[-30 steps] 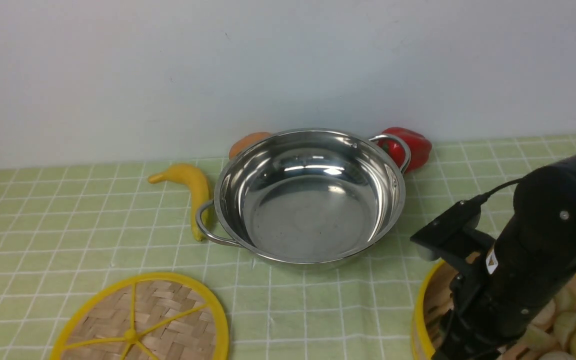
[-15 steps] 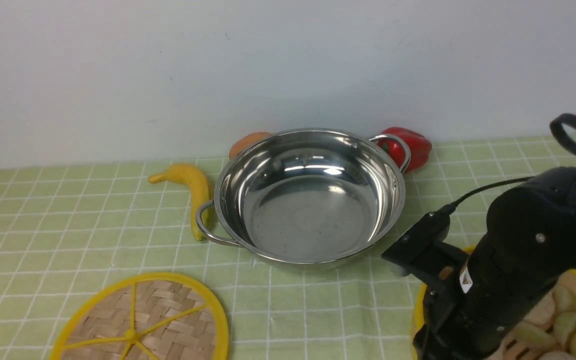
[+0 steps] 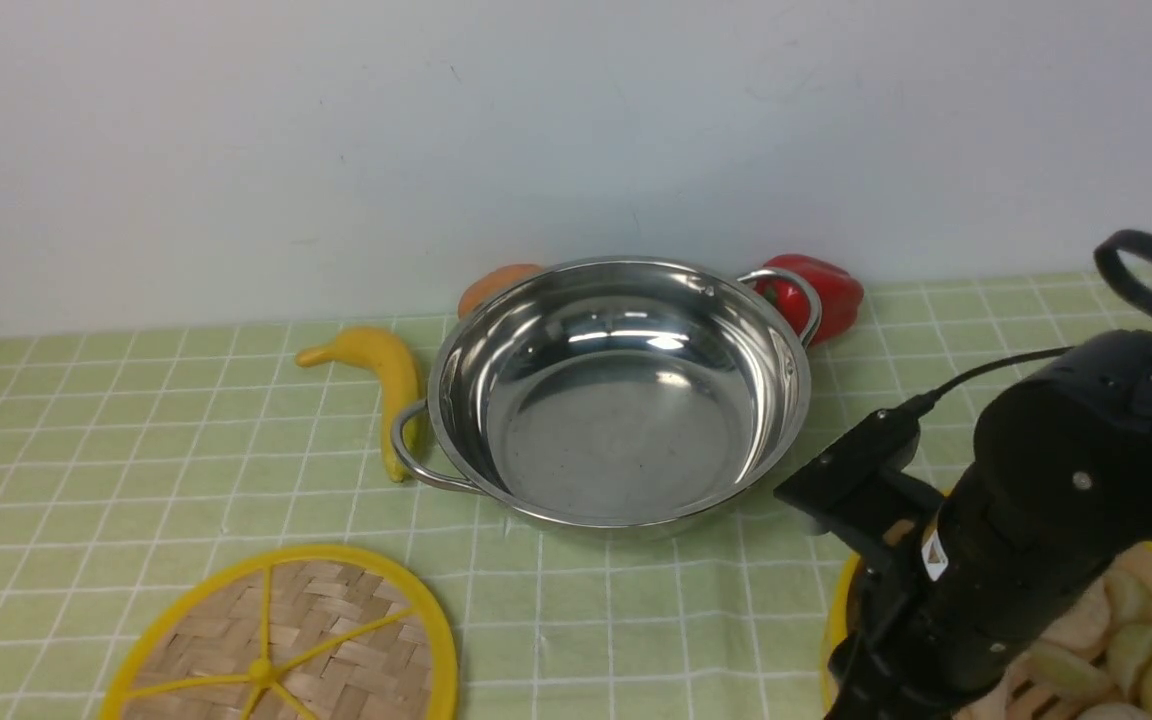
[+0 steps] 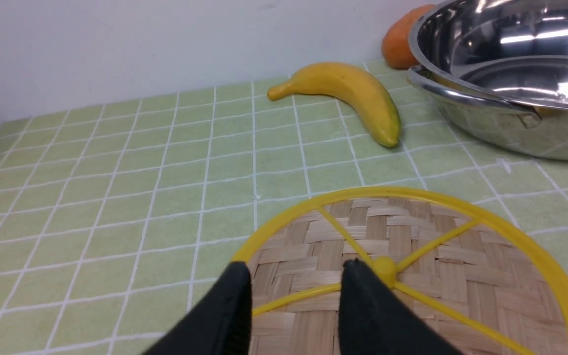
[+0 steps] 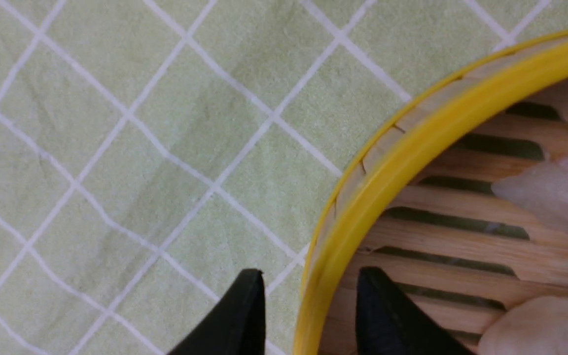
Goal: Place the steamer in the pot on the green tablecloth, and put the lid on the steamer.
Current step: 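Reach for and grasp the rim of the bamboo steamer holding the buns with the right gripper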
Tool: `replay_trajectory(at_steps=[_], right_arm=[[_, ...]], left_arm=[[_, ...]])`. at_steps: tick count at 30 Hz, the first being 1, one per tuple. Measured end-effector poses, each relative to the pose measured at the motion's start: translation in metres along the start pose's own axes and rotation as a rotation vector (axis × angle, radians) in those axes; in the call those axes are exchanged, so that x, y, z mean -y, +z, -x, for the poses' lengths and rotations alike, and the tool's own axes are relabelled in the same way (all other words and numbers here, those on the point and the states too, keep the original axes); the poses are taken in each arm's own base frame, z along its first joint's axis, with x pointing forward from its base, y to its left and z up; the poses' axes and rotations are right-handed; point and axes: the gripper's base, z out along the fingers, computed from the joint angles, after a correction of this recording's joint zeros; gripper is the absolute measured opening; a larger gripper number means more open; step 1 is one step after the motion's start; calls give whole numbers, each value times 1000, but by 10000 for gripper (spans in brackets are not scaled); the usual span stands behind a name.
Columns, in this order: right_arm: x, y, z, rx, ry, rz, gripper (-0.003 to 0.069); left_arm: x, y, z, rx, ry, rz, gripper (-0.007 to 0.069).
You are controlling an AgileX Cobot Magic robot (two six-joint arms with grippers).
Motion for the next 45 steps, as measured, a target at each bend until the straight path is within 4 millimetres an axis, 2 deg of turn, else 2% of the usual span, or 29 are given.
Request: replay_trajectory(at_steps=[6,11,15,20,23,25,31,35,37,38,40,41,43,45], right_arm=[[1,11,1,-30,2,-2,274],[2,32,2,-99,7,-5,274],[2,33,2,-101,7,-5,264],[2,33,2,-101,14,-5,197],[2,32,0,-126,37,-1,92],[2,32,-2,-151,46,-1,65],[5,30,-3,-170,9,-30,64],[9,17,-3,-188,-3,-92,66],[14,-7,-2,-163,-4,-163,89],[15,-9,-2,-166,-3,-172,91],[16,-35,0,-107,-2,-212,101],[16,-37,1,-101,-1,-212,100],[17,-65,7,-16,-29,-247,101],[17,-75,13,19,-51,-257,101]], left_arm=[[0,0,0,0,0,0,243],[0,0,0,0,0,0,243],[0,0,0,0,0,0,243],[0,0,0,0,0,0,243],[0,0,0,0,0,0,243],[0,0,0,0,0,0,243],[0,0,0,0,0,0,243],[0,0,0,0,0,0,243],[0,0,0,0,0,0,243],[0,0,0,0,0,0,243],[0,0,0,0,0,0,243],[0,0,0,0,0,0,243],[0,0,0,0,0,0,243],[0,0,0,0,0,0,243]])
